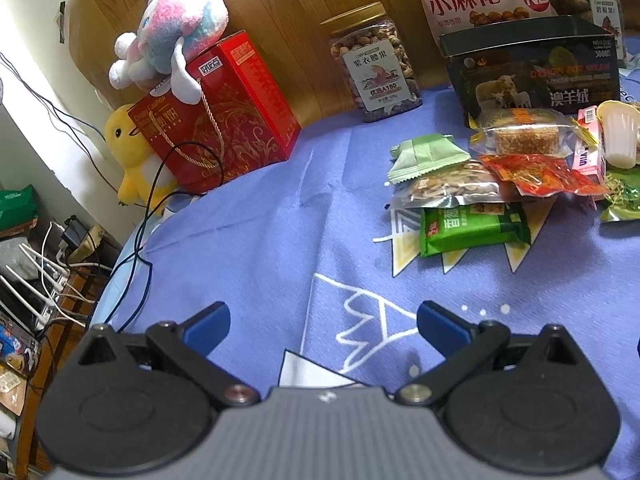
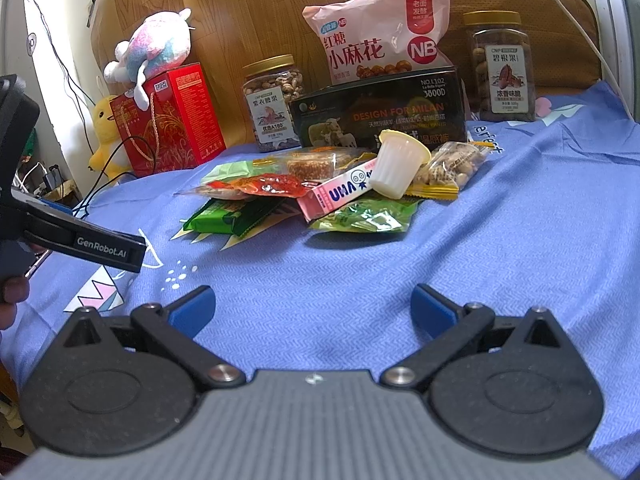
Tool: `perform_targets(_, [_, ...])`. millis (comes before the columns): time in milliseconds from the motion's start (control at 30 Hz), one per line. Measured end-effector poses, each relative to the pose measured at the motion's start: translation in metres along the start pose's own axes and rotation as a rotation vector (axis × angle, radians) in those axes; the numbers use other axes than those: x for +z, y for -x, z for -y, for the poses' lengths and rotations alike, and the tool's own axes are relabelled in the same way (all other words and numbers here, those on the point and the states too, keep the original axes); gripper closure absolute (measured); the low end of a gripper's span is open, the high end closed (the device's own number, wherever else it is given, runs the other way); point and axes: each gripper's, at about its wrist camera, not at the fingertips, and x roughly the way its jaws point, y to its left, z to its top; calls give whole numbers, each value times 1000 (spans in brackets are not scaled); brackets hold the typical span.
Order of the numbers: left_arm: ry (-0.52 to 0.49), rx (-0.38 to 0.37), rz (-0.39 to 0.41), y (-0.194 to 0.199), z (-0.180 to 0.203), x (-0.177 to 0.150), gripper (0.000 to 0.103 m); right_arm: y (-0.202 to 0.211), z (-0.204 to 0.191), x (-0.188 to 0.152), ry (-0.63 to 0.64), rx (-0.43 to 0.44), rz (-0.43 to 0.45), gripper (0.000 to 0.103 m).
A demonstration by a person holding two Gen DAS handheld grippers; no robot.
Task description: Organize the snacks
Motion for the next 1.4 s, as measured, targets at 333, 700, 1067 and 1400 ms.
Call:
perform_targets(333, [7, -25, 1, 2, 1, 0, 0, 0, 1, -1, -10, 8, 1, 0])
perform_targets(700, [113, -152, 64, 6, -2, -10, 0, 2, 12, -3, -75, 56, 36, 0])
perform_targets(1067, [163, -216, -6, -9, -1, -36, 0, 3, 14, -1, -79, 75, 23, 0])
perform_targets(1400, [277, -309, -37, -17, -19, -46, 0, 0, 4, -1, -34, 14, 0, 0])
